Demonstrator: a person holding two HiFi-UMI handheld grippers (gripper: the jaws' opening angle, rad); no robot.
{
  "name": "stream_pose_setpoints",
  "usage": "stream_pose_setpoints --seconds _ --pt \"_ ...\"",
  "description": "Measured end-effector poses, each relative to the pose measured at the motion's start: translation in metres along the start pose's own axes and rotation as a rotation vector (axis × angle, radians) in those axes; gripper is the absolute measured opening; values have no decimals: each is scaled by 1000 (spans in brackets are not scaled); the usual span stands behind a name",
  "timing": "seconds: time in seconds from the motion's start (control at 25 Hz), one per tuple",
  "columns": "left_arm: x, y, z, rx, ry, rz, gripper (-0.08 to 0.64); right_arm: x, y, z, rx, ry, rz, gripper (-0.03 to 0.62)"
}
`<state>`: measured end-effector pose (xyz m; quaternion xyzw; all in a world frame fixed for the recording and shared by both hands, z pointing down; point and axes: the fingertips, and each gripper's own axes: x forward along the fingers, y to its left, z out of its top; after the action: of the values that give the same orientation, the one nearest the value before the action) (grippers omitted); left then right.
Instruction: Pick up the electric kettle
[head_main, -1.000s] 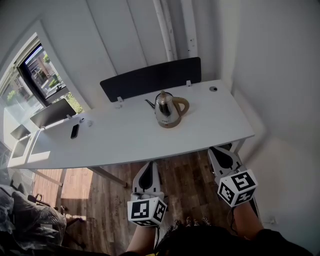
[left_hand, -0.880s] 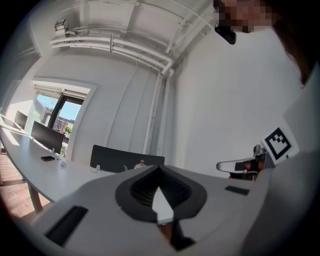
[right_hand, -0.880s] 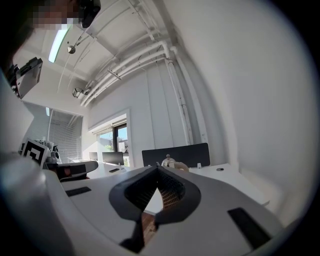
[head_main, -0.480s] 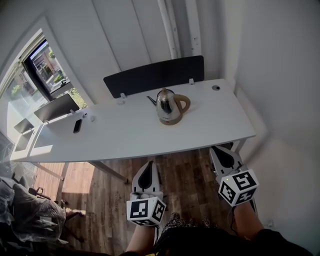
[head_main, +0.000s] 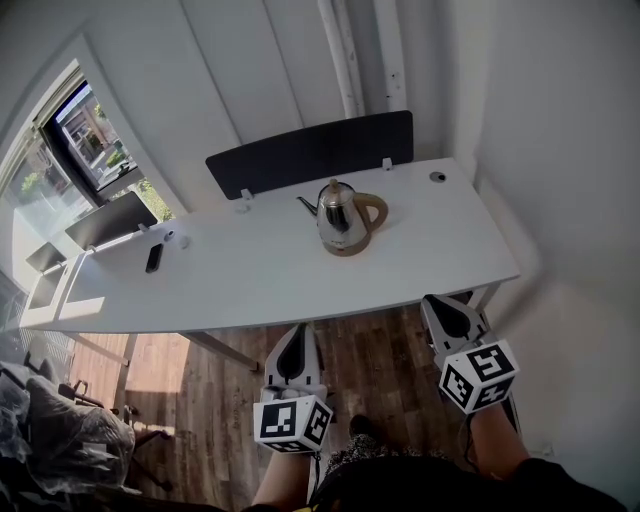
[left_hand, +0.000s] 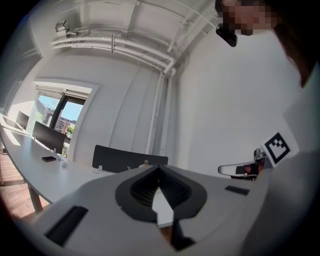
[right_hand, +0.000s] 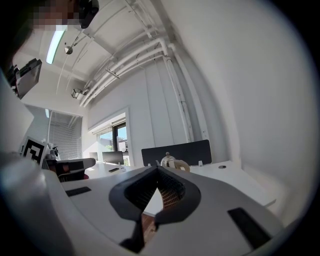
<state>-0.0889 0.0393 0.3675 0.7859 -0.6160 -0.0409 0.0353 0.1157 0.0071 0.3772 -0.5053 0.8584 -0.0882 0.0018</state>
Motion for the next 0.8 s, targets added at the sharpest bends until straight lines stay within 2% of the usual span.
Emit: stream_pose_setpoints --seconds 0.64,0.8 --pt "82 87 5 -27 14 -51 2 104 7 8 11 12 -79 5" --pt "95 103 12 23 -10 -57 2 123 9 10 8 11 -102 5"
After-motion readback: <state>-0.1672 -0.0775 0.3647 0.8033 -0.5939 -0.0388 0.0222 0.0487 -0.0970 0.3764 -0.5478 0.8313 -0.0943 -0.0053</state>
